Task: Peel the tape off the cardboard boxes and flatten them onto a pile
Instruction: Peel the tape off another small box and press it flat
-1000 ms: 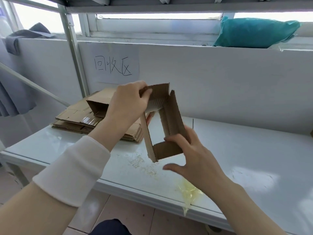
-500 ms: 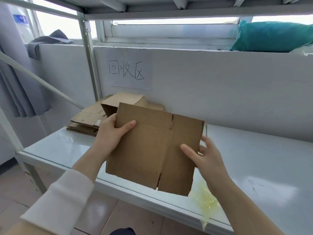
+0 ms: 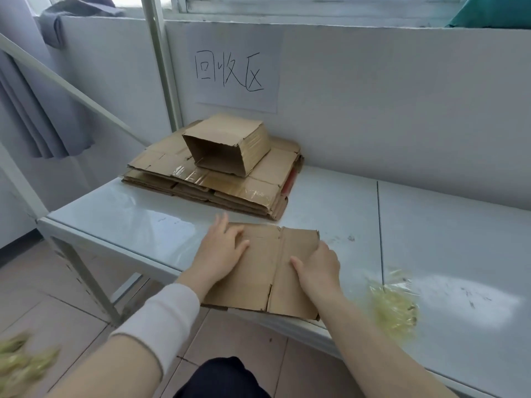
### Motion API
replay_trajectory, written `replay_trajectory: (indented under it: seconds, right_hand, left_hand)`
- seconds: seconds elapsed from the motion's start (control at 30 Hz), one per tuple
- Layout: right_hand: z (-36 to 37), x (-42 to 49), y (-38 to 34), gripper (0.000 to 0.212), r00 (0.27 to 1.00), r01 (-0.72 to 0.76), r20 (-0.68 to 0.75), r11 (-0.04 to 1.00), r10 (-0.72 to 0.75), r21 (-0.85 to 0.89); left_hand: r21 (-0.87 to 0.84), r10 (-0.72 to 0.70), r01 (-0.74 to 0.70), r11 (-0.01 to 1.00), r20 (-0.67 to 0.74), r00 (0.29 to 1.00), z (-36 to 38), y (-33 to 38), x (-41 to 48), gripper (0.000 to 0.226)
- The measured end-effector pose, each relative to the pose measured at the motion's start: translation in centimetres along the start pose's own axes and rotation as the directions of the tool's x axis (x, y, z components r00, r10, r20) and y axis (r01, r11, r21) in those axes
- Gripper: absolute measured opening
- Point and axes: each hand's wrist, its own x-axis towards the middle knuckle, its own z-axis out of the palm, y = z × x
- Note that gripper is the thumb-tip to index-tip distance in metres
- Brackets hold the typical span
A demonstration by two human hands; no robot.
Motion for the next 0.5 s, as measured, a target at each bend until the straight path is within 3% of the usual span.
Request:
replay_trajectory:
  seconds: [0.07, 0.17, 0.23, 0.37, 0.5]
  right_hand:
    - [0.7, -0.6, 0.2, 0.063, 0.99, 0.128, -0.029, 0.955, -0.14, -0.269]
    - [2.1, -1.7, 1.0, 0.06, 0.914, 0.399, 0.139, 0.773, -0.382, -0.494]
    - [2.6, -1.9, 1.5, 0.067, 0.898, 0.439, 0.229, 0.742, -0.375, -0.506]
    - [2.7, -2.1, 2.1, 0.092, 0.898, 0.439, 0.242, 0.717, -0.367, -0.542]
    - [2.6, -3.1, 2.7, 0.093, 0.899, 0.437, 0.265, 0.706, -0.348, -0.557]
  left_hand:
    - [0.071, 0.039, -0.044, 0.997, 0.07, 0.997, 1.3, -0.1, 0.0, 0.055]
    - [0.141, 0.035, -0.046, 0.989, 0.08, 0.996, 2.0, -0.4, 0.5, 0.059]
    - [0.178, 0.009, -0.027, 0.984, 0.101, 0.995, 2.0, -0.5, 1.0, 0.062]
    - [0.188, -0.06, 0.039, 0.981, 0.107, 0.992, 1.9, -0.3, 2.2, 0.063]
    - [0.218, -0.085, 0.065, 0.974, 0.083, 0.993, 2.2, -0.2, 2.6, 0.064]
